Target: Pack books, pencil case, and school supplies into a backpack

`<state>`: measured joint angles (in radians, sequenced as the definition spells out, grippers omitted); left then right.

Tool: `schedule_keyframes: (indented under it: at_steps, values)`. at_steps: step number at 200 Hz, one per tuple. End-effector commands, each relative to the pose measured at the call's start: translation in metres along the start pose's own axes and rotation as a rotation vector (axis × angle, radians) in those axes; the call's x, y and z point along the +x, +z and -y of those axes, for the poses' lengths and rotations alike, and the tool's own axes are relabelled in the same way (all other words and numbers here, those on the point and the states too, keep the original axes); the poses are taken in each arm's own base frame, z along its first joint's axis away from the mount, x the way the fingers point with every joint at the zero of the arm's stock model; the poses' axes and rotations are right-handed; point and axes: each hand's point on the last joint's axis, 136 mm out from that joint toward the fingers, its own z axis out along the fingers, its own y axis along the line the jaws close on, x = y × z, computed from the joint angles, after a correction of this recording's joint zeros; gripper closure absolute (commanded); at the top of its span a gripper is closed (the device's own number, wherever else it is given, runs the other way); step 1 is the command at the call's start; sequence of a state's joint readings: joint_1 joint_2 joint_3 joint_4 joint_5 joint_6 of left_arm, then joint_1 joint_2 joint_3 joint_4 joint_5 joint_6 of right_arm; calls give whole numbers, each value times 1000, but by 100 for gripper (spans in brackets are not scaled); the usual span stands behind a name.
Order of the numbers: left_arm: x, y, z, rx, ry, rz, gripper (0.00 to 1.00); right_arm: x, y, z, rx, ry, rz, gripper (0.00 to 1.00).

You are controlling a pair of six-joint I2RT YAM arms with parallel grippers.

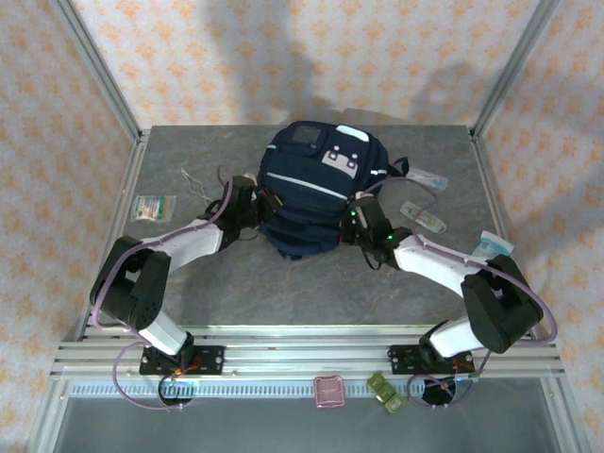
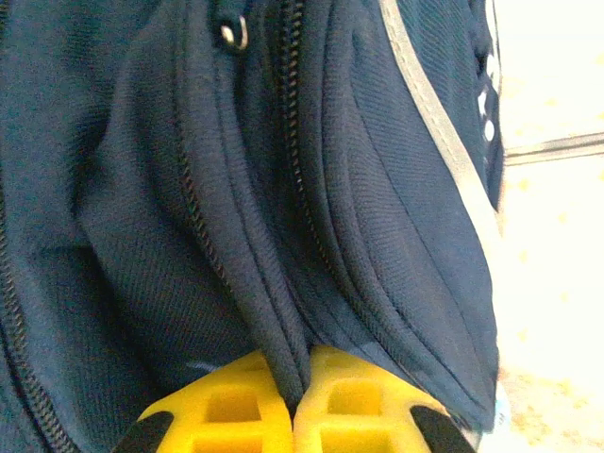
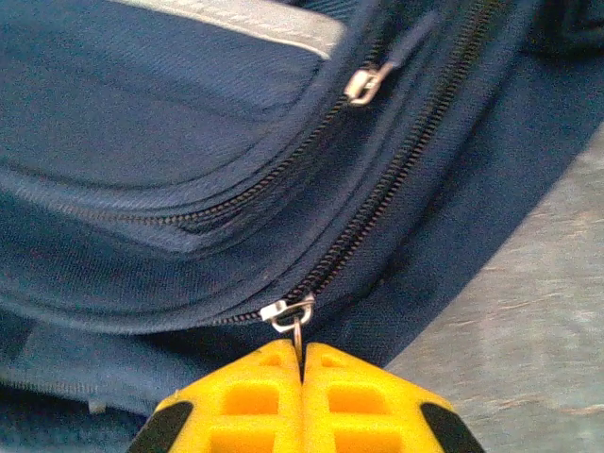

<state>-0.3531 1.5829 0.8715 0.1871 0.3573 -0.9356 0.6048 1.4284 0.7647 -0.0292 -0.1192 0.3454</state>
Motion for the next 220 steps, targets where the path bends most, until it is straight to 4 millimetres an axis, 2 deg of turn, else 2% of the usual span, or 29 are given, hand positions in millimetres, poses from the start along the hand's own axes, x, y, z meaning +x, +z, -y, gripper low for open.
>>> schedule_keyframes:
  at_steps: [1, 13, 24, 26, 36, 41, 48, 58, 76, 108, 128, 155, 220]
  values:
    - [-54, -23, 14, -7, 109, 140, 100, 15, -6, -40, -136, -78, -19, 100]
    - [-69, -27, 10, -46, 132, 163, 100, 14, -10, -66, -225, -85, -3, 100]
    - [-80, -32, 10, -65, 145, 187, 99, 12, -6, -79, -255, -81, -5, 100]
    - [-82, -33, 11, -67, 146, 191, 97, 12, -5, -81, -257, -79, -6, 100]
    - [-87, -37, 12, -75, 145, 209, 69, 11, 4, -88, -270, -66, -17, 100]
    - [-87, -39, 14, -71, 138, 212, 60, 11, 7, -90, -278, -61, -20, 100]
    - [-83, -40, 16, -57, 128, 204, 53, 12, 12, -94, -295, -52, -25, 100]
    - [-74, -40, 16, -57, 115, 181, 50, 12, 17, -99, -319, -35, -31, 100]
    - [-46, -41, 14, -64, 101, 131, 49, 13, 23, -105, -339, -26, -42, 100]
    - [12, -40, 17, -24, 62, 73, 47, 13, 23, -103, -336, -29, -35, 100]
    - [34, -33, 18, -1, 26, 45, 46, 14, 23, -103, -337, -32, -36, 100]
    - [47, -21, 15, -47, 31, 32, 45, 10, 20, -105, -342, -31, -22, 100]
    - [51, 17, 17, -78, 43, 26, 45, 7, 17, -106, -349, -25, -11, 100]
